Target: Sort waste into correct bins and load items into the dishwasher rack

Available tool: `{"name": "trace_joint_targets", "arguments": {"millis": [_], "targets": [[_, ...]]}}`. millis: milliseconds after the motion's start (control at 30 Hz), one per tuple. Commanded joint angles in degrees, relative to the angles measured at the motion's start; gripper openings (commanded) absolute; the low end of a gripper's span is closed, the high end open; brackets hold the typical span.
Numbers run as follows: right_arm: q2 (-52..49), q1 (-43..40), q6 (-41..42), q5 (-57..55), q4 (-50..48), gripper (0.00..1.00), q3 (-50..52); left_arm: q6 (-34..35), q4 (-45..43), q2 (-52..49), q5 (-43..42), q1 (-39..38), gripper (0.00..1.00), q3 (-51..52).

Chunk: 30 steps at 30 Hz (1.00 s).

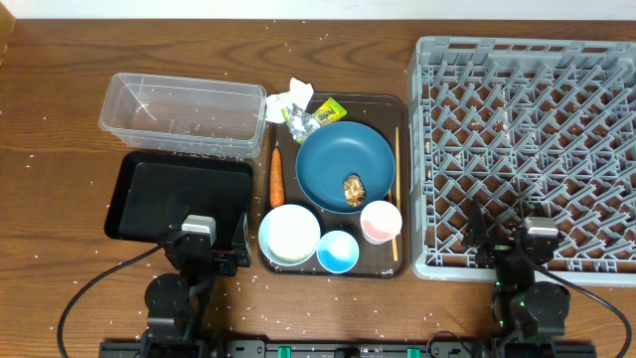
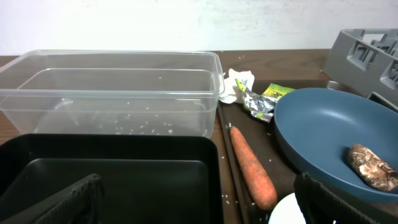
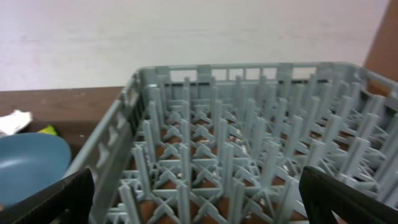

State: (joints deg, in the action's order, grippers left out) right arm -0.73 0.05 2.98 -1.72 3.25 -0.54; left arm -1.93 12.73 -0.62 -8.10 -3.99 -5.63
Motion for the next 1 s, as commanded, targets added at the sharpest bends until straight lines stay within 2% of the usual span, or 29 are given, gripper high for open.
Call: {"name": "trace_joint_targets", "arguments": {"millis": [0, 67, 133, 300, 467, 667, 767, 900, 967], "targets": [[0.24, -0.42, 2.12, 6.93, -3.15, 0.99, 0.22, 0.26, -3.19, 0.33, -4.98, -0.37, 0.98, 0.72], [0.24, -0.42, 2.78, 12.13, -6.99, 0.99, -0.31, 0.28, -9.01, 0.31, -10.84, -0.37, 0.98, -0.68], [0.24, -0.39, 3.17, 15.08, -8.22, 0.99, -2.25, 2.21, -12.39, -0.02, -11.82, -0.37, 0.98, -3.13], [-1.64, -0.39, 7.58, 15.74, -1.16, 0.99, -11.78, 7.10, -9.27, -5.60, -12.61, -0.39, 0.98, -13.20], [-10.75, -0.39, 7.74, 16.15, 12.15, 0.99, -25.38, 7.23, 0.94, -19.63, -17.00, -0.39, 0.98, -29.09], [-30.16, -0.42, 7.74, 18.97, 29.53, 0.99, -45.53, 9.29, 21.84, -42.01, -22.88, -1.05, 0.98, -51.17], [-41.35, -0.39, 7.67, 20.00, 39.85, 0.99, -56.50, 9.33, 31.63, -51.87, -24.55, -4.09, 0.98, -60.83], [-54.27, -0.42, 5.35, 19.98, 51.04, 0.99, -68.22, 9.73, 36.48, -59.21, -24.81, -9.29, 0.98, -67.23], [-59.32, -0.42, 5.27, 21.33, 54.77, 0.99, -71.97, 12.22, 36.04, -60.85, -28.79, -10.95, 0.98, -67.54]]}}
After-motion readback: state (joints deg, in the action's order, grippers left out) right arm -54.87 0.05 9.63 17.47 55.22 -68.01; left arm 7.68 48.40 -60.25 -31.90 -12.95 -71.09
